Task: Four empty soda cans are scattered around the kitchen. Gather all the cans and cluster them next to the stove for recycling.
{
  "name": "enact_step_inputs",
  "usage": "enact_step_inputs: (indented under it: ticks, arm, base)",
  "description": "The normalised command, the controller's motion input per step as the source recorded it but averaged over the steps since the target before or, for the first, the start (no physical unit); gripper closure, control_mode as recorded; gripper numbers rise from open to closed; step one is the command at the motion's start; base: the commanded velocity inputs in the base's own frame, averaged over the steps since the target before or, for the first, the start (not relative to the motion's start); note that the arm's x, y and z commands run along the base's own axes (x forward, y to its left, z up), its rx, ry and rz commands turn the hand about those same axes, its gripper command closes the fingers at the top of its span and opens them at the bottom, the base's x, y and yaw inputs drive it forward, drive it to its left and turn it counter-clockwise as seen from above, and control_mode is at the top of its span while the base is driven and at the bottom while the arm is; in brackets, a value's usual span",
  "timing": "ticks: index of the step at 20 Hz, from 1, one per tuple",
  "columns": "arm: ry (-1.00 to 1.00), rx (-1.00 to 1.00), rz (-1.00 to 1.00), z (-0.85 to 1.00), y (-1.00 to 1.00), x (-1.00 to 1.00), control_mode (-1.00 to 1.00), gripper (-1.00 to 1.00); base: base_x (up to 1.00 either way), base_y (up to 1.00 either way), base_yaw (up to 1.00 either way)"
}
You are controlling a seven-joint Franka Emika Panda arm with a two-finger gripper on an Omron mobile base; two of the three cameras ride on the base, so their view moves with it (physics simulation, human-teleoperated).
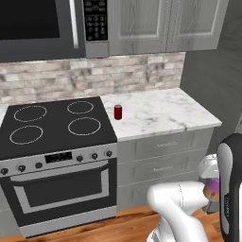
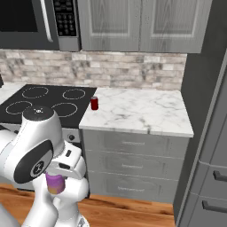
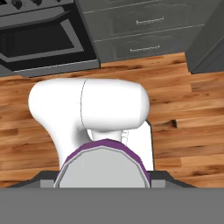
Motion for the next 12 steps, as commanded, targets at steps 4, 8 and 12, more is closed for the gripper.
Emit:
enact_step_inputs:
  ticks: [4,8,12]
  arm:
    - [0.00,0.00,0.00,0.00,0.00,0.00,1.00,1.00]
    - [0.00,0.00,0.00,0.00,0.00,0.00,1.00,1.00]
    - [0.00,0.00,0.00,0.00,0.00,0.00,1.00,1.00]
  base:
    - [0.36,-0.30,0.00]
    - [0.39,-0.16,0.00]
    - [0.43,-0.05,0.00]
